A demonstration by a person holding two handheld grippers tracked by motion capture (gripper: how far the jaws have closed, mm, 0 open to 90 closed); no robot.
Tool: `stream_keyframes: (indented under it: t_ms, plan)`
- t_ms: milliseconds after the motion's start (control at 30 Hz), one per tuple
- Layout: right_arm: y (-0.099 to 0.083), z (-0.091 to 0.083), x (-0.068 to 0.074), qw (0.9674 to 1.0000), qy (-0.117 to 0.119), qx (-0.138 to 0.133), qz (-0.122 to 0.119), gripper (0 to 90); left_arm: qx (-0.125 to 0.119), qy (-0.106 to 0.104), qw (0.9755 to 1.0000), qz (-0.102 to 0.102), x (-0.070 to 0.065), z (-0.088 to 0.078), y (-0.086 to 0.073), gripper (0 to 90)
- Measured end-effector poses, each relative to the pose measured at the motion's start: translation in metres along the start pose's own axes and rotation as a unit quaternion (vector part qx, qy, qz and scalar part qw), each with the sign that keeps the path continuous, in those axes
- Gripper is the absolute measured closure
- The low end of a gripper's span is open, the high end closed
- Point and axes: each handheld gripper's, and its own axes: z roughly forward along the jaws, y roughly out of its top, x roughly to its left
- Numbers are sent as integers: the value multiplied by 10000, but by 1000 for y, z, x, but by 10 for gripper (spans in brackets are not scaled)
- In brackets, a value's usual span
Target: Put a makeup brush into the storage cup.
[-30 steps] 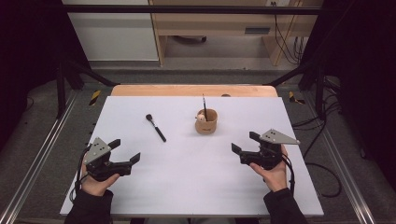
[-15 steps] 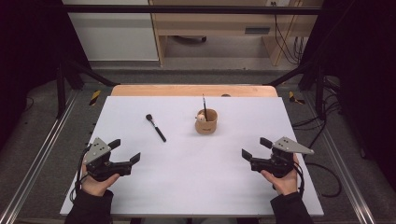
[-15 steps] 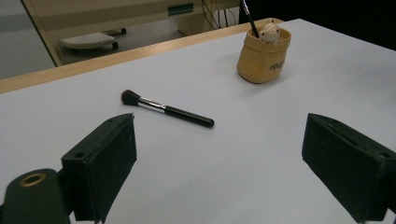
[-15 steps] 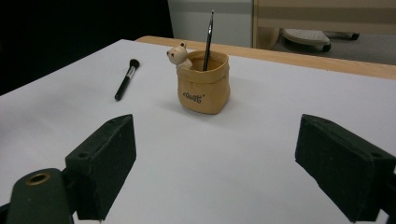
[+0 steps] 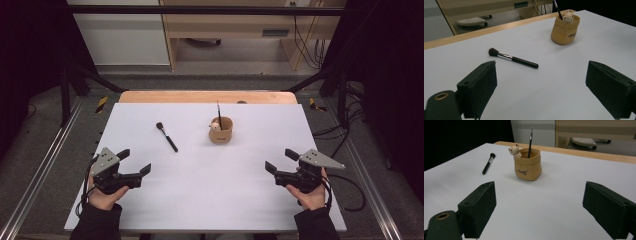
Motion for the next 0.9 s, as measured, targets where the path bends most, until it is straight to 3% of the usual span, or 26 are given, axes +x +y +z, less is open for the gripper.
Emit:
stream_keyframes:
  t_ms: [333,900]
  plan:
    - [0,-1,-1,10000,-51,13,48,126,0,-41,10000,-66,-5,5,3,96]
    - [-1,3,3,9999,-52,87,11,130,152,108,9995,-259,-1,35,27,98]
